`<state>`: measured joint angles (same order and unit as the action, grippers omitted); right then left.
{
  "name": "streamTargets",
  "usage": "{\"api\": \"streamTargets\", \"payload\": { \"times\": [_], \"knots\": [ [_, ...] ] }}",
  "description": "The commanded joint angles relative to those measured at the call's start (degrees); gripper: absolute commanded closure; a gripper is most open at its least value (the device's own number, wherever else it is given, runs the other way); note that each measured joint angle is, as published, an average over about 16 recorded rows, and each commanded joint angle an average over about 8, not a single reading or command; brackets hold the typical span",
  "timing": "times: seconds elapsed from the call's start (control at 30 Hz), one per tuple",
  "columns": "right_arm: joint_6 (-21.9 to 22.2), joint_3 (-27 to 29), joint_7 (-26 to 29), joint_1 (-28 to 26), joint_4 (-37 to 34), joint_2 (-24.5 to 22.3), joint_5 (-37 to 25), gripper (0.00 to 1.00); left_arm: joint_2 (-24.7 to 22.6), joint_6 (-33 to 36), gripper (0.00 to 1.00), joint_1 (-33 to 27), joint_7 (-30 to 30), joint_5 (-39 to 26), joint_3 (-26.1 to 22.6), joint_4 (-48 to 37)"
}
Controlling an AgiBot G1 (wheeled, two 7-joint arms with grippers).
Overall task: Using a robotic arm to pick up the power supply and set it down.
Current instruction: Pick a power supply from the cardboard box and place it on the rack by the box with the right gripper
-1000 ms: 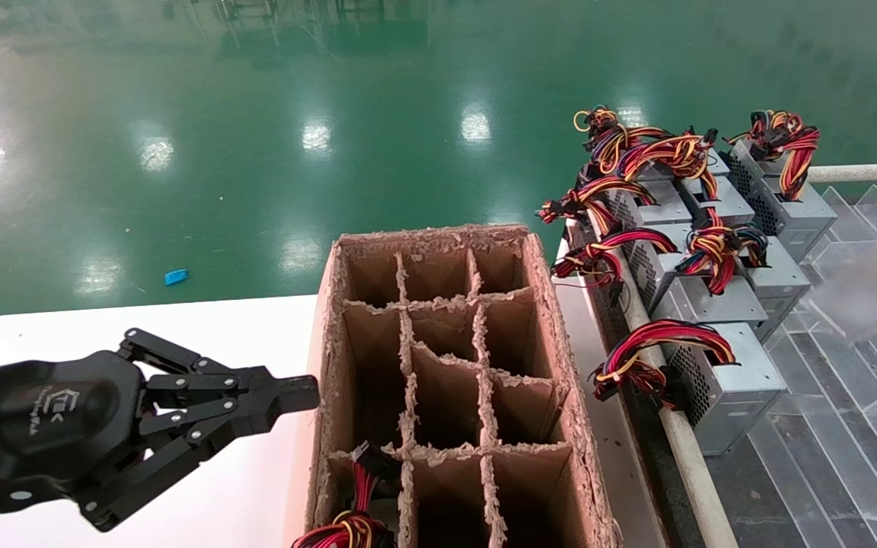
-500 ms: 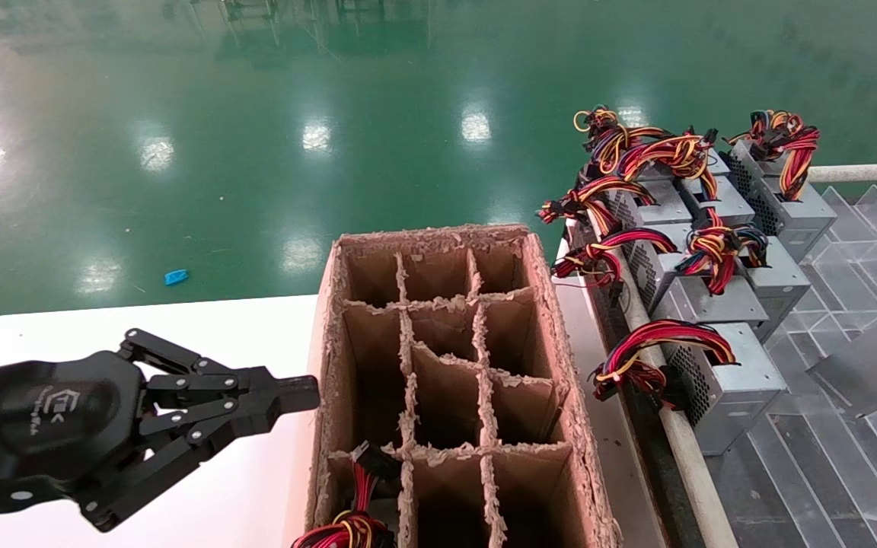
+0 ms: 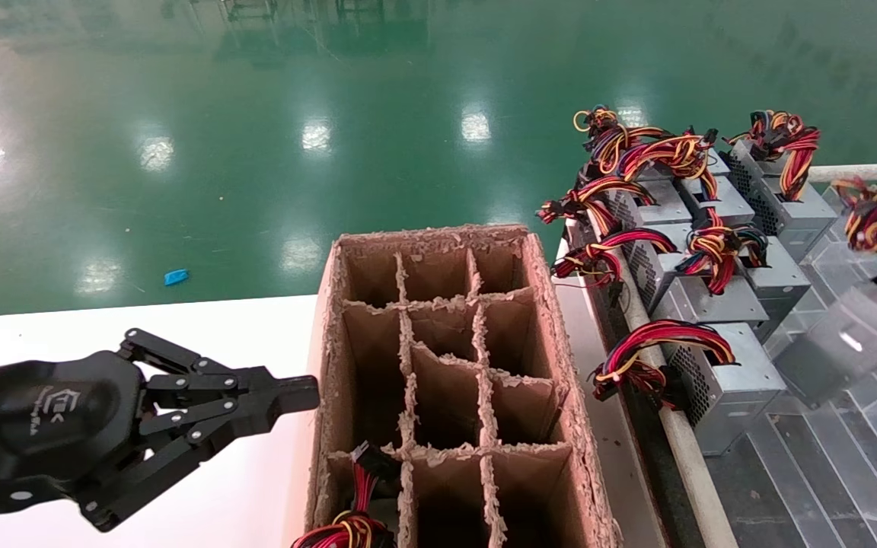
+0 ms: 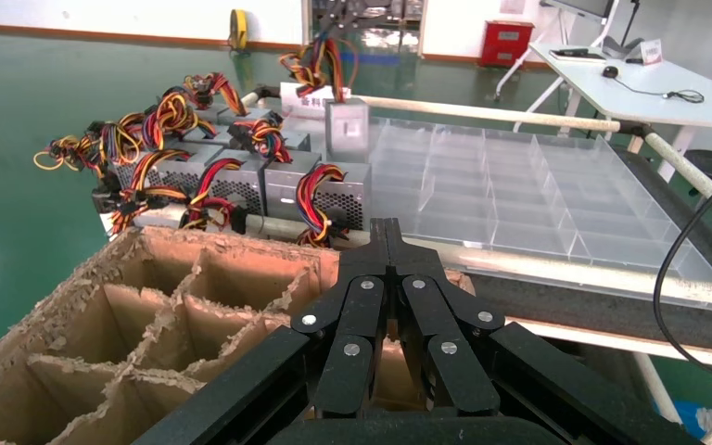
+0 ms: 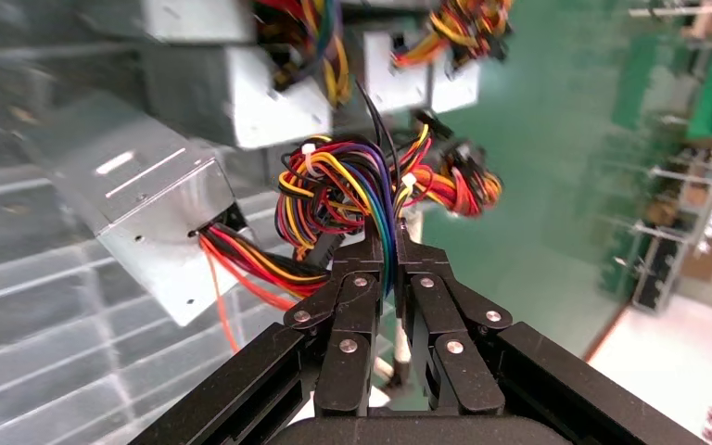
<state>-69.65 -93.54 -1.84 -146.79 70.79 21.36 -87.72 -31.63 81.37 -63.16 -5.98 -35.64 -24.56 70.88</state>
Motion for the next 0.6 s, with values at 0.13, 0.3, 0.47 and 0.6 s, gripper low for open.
{"api": "streamTargets", "payload": {
  "times": [0.13, 0.3, 0.47, 0.6],
  "knots": [
    [5.39, -0.62, -0.82, 2.64, -1.7, 0.41, -1.23, 1.0, 0.0, 0.0, 1.0, 0.0, 0.0, 0.0, 0.0, 0.0],
    [7.38, -1.27, -1.0, 4.07, -2.57, 0.72, -2.38, 1.0, 0.0, 0.0, 1.0, 0.0, 0.0, 0.0, 0.0, 0.0],
    [8.95, -1.66, -1.64, 5.17, -3.03, 0.87, -2.83, 1.0, 0.0, 0.0, 1.0, 0.0, 0.0, 0.0, 0.0, 0.0],
    [11.32, -1.66, -2.41, 6.51, -3.14, 1.1, -2.04, 1.0, 0.0, 0.0, 1.0, 0.0, 0.0, 0.0, 0.0, 0.0]
  ]
}}
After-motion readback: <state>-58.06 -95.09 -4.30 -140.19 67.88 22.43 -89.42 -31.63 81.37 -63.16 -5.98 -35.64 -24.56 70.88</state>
